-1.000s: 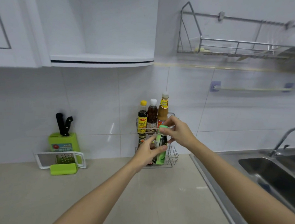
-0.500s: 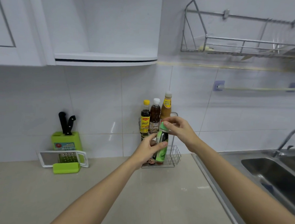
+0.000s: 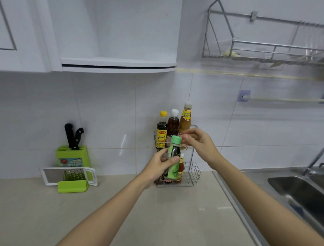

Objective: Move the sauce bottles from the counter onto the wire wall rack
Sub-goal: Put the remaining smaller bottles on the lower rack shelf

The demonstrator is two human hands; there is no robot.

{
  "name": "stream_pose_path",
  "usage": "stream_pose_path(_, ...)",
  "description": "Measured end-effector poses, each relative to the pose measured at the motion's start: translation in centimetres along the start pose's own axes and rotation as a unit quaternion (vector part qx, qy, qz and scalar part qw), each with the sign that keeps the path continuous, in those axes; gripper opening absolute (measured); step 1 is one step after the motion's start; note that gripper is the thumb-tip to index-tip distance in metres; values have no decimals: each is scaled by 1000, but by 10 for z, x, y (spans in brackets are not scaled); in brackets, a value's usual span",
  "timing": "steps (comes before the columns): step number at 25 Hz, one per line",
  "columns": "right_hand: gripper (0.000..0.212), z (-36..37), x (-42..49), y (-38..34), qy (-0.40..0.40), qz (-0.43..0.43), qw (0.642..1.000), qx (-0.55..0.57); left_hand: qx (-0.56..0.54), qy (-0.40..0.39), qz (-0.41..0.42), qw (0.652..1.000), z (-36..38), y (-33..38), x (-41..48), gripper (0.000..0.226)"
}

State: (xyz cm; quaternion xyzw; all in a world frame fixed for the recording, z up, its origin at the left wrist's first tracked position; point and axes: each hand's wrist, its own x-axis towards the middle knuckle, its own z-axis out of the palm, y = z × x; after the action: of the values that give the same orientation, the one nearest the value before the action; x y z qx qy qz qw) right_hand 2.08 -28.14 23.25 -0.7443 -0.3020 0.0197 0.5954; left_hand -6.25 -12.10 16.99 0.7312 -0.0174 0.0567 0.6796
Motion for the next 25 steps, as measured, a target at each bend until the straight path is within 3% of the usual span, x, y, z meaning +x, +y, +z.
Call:
stream_pose_path(2,21,-5,7,4,6,2,1000,-6,-4,-7,-3,1000,-2,0,1,39)
stream_pose_path(6,29,-6,10,2,-96,-5,993,-63,31,-59,-14,998,1,4,0,37)
stream_pose_path(10,48,-1,10,-2,1,11,969,-248,59,-72,-21,995,5,0,2,67)
stream_pose_path(12,49,-7,9,0,-19,42,983,-176,32,-76,-19,996,6,5,4,52)
stream_pose_path(15,29,-19,9,2,-100,13,994,-53,3,-79,-25,997,4,6,7,41)
stream_pose_path(20,35,-21,9,6,-103,-12,974,-202,20,-106,-23,994,14,-4,7,46)
stream_pose_path(23,36,-19,3,6,-141,53,983,-109,10,-104,-22,994,20,0,6,37)
stream_pose_path(25,35,-14,5,1,-121,84,985,-86,6,-96,-20,995,22,-2,6,37)
